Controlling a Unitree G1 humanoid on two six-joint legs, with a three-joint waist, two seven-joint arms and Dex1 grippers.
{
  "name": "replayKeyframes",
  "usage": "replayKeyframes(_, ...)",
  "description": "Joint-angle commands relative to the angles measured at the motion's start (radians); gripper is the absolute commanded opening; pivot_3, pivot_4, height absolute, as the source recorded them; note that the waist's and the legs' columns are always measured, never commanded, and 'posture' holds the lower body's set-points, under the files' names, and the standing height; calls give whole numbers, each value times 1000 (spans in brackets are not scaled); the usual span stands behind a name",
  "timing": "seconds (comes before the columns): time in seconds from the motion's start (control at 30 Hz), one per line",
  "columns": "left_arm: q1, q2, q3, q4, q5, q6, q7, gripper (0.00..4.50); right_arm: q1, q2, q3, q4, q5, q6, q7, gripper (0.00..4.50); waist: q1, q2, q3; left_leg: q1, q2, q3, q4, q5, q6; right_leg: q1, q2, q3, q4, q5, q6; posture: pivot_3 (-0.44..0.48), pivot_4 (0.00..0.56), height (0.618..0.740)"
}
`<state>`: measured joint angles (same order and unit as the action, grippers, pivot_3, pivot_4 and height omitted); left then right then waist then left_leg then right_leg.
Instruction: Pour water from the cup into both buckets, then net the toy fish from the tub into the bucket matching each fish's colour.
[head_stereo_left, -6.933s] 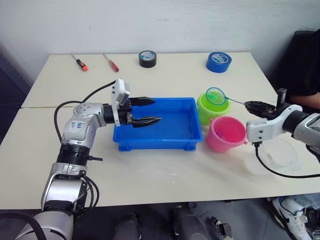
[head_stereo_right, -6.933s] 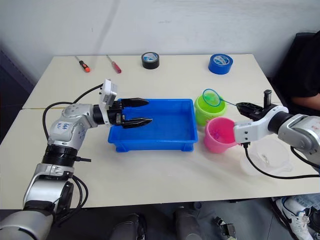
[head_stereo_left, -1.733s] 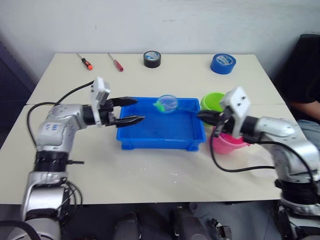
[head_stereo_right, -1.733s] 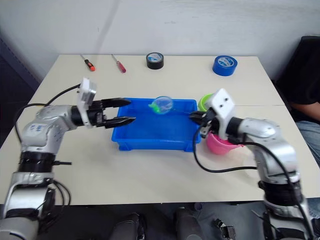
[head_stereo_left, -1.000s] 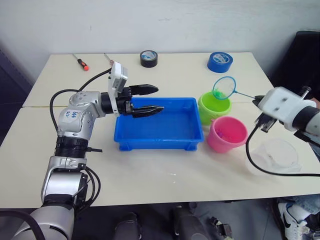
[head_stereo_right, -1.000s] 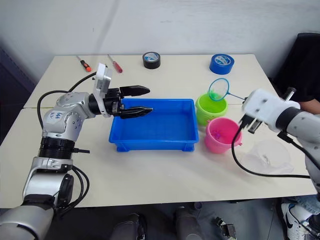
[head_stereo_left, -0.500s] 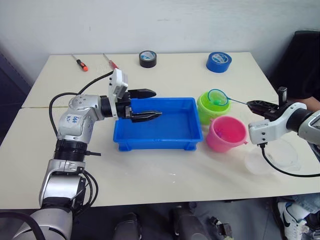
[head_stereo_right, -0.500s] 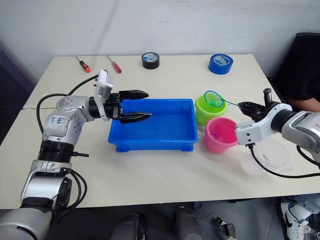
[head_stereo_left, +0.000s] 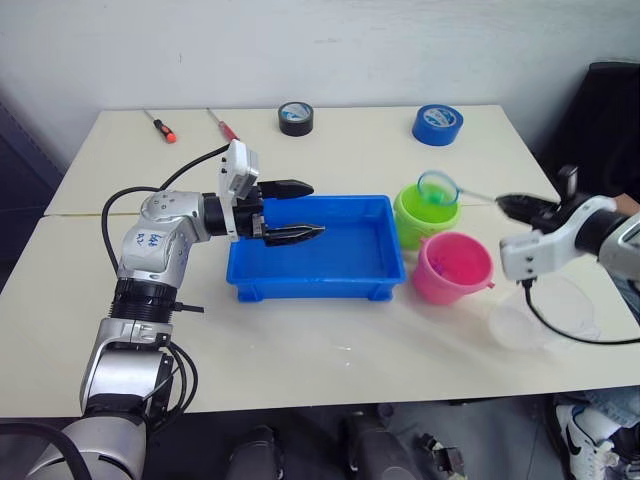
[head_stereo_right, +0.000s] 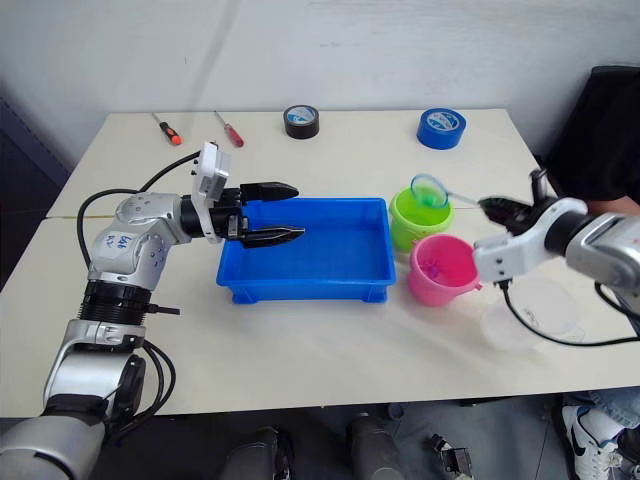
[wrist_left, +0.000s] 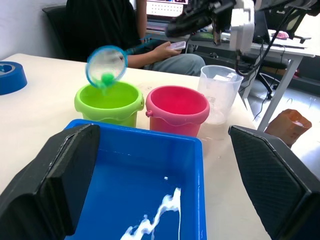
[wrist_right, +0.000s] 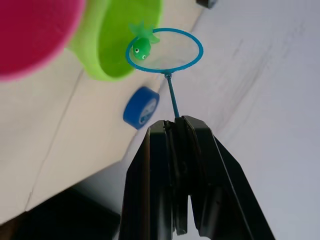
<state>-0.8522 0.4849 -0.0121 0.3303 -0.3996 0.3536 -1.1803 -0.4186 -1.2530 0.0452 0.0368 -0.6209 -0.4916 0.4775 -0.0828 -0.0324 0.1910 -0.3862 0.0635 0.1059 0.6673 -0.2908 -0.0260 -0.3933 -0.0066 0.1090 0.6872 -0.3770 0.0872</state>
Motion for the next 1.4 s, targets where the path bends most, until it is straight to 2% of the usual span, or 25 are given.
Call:
replayKeyframes(0.03, -3, 1, 14, -21, -4, -13, 8, 4483, 31, 25, 6, -26, 14, -16, 13, 0, 0, 0, 0, 0, 0, 0, 0, 0, 0, 0, 0, 0, 0, 0, 0, 0, 150, 740)
replayKeyframes(0.33, -15, 11, 24, 5, 3, -28, 17, 4483, -88, 39, -22, 38, 37, 25, 15, 0, -4, 0, 0, 1, 0, 1, 1, 0, 0, 0, 0, 1, 2, 0, 0, 0, 150, 740)
replayKeyframes(0.43, -6, 13, 18, -6, 5, -29, 14, 4483, -64, 75, -54, 10, 145, 76, 61, 0, -2, 0, 0, 1, 0, 1, 1, 0, 0, 0, 0, 1, 2, 0, 0, 0, 150, 740)
replayKeyframes(0.53, -4, 13, 16, -5, 5, -27, 12, 4483, -39, 15, -19, 0, 22, -24, 16, 0, 0, 0, 0, 1, 0, 1, 1, 0, 0, 0, 0, 0, 2, 0, 0, 0, 150, 740)
replayKeyframes(0.63, -8, 8, 12, -4, 6, -27, 11, 4483, 29, 32, -2, -17, 26, -21, 40, 0, 0, 0, 0, 1, 0, 0, 1, 0, 0, 0, 0, 1, 2, 0, 0, 0, 150, 740)
replayKeyframes(0.73, -17, 6, 14, 2, 6, -27, 12, 4483, -3, 72, -46, -3, 58, 48, 30, 0, -2, 0, 0, 1, 0, 0, 2, 0, 0, 1, 0, 0, 2, 0, 0, 0, 150, 740)
replayKeyframes(0.87, -6, 19, 11, -6, 8, -23, 1, 4483, -17, 81, -100, -14, 157, 113, 84, 0, -3, 0, 0, 1, 1, 2, 3, 0, 0, -1, 1, 2, 4, 0, 0, 0, 150, 740)
replayKeyframes(1.03, 10, 54, 8, -28, 5, -8, -31, 4483, 7, 147, -180, -102, 457, 326, 251, 0, -1, 0, 0, 1, 1, 1, 2, 0, -1, 1, 1, 1, 3, 0, 0, 0, 150, 740)
replayKeyframes(1.13, 75, 167, -10, -146, -21, 32, -158, 4483, 23, 233, -247, -321, 944, 723, 393, 0, -5, 0, 0, 1, 1, 1, 2, 0, -1, 1, 1, 1, 3, 0, 0, 0, 150, 740)
replayKeyframes(1.2, 118, 251, -12, -217, -39, 67, -230, 4483, 30, 257, -270, -432, 1172, 917, 424, 0, -12, 0, 0, 1, 3, 0, 0, 1, -2, 0, 2, 1, 4, 0, 0, 0, 150, 740)
replayKeyframes(1.27, 136, 289, -10, -252, -50, 89, -250, 4483, 36, 255, -291, -488, 1273, 1021, 428, 0, -4, 1, 0, 1, 3, -2, 0, 1, -2, 0, 3, -1, 4, 0, -1, 0, 150, 740)
replayKeyframes(1.33, 182, 374, -9, -298, -39, 83, -308, 4483, 78, 270, -280, -579, 1394, 1100, 432, 0, 2, 0, 0, 1, 3, -4, 1, 1, -2, 2, 2, -3, 3, 0, -1, 0, 150, 740)
replayKeyframes(1.4, 226, 442, -9, -337, -28, 71, -345, 4483, 123, 292, -242, -651, 1443, 1133, 431, 0, 3, -1, -1, 0, 2, -8, 1, 1, -1, 4, 0, -5, 0, 0, -1, 0, 150, 740)
